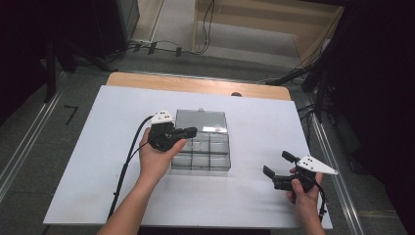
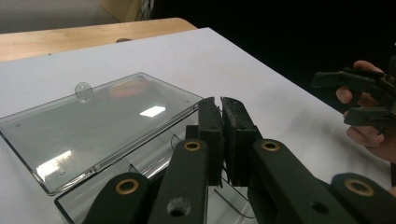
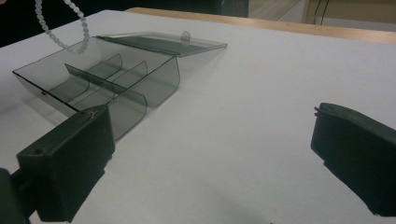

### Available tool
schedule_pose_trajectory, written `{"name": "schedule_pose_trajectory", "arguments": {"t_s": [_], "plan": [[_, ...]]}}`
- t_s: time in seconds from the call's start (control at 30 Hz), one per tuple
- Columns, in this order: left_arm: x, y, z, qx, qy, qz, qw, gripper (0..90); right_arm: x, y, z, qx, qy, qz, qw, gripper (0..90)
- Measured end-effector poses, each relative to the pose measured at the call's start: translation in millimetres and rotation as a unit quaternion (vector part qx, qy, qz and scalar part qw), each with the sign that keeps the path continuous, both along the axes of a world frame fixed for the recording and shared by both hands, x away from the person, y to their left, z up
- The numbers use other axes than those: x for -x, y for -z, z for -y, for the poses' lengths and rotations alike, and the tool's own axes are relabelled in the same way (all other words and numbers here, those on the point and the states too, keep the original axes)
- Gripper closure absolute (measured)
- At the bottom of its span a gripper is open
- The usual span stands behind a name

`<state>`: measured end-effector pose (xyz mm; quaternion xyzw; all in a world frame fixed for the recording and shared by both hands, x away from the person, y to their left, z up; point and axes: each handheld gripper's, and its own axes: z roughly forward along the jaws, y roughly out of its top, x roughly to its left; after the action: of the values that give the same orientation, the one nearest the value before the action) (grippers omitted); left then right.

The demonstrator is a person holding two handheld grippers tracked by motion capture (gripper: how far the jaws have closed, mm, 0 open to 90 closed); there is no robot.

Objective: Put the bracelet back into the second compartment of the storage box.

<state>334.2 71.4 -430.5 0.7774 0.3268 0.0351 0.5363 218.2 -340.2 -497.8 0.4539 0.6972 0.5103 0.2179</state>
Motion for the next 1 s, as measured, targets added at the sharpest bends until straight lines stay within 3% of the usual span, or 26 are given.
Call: {"name": "schedule_pose_trajectory", "arguments": {"t_s": [1.0], "plan": [[-14.1, 26.7, 19.9, -0.022, -0.001, -0.027, 0.9994, 87.0, -0.7, 1.3, 3.6, -0.002, 0.000, -0.001, 1.0000, 0.0]]}}
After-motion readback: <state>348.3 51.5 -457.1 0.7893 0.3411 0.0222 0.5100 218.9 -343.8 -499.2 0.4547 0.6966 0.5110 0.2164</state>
